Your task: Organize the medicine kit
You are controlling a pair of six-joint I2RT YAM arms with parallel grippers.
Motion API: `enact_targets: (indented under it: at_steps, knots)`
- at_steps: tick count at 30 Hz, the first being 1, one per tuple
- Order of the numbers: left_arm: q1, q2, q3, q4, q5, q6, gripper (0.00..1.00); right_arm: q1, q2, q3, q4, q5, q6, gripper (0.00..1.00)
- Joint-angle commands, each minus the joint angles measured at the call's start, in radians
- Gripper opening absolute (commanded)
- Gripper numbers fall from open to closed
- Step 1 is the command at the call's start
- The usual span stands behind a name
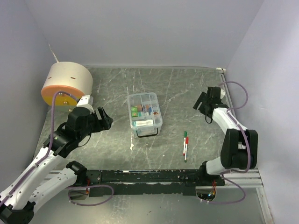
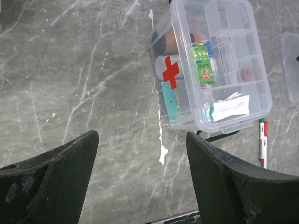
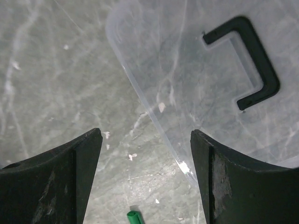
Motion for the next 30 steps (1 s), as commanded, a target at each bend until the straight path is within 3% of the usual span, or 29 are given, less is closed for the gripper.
enact_targets:
  at_steps: [1, 10, 18, 23, 30]
  knots:
    - [0.0, -0.016, 0.026, -0.024, -0.019, 0.03, 0.87, -0.002, 0.075, -0.002, -0.012, 0.026, -0.01, 0.77]
    - [0.0, -0.025, 0.024, -0.023, -0.025, 0.031, 0.87, -0.028, 0.141, 0.036, -0.044, 0.007, -0.039, 0.74]
    - [0.001, -0.018, 0.012, -0.007, -0.002, 0.027, 0.87, -0.206, 0.175, 0.178, -0.02, 0.085, -0.045, 0.76]
    - [0.001, -0.02, 0.015, -0.015, -0.006, 0.027, 0.87, -0.253, 0.272, 0.224, 0.036, 0.125, -0.07, 0.79]
    - [0.001, -0.011, 0.007, -0.002, -0.005, 0.022, 0.87, -0.312, 0.329, 0.196, 0.125, 0.002, -0.128, 0.8]
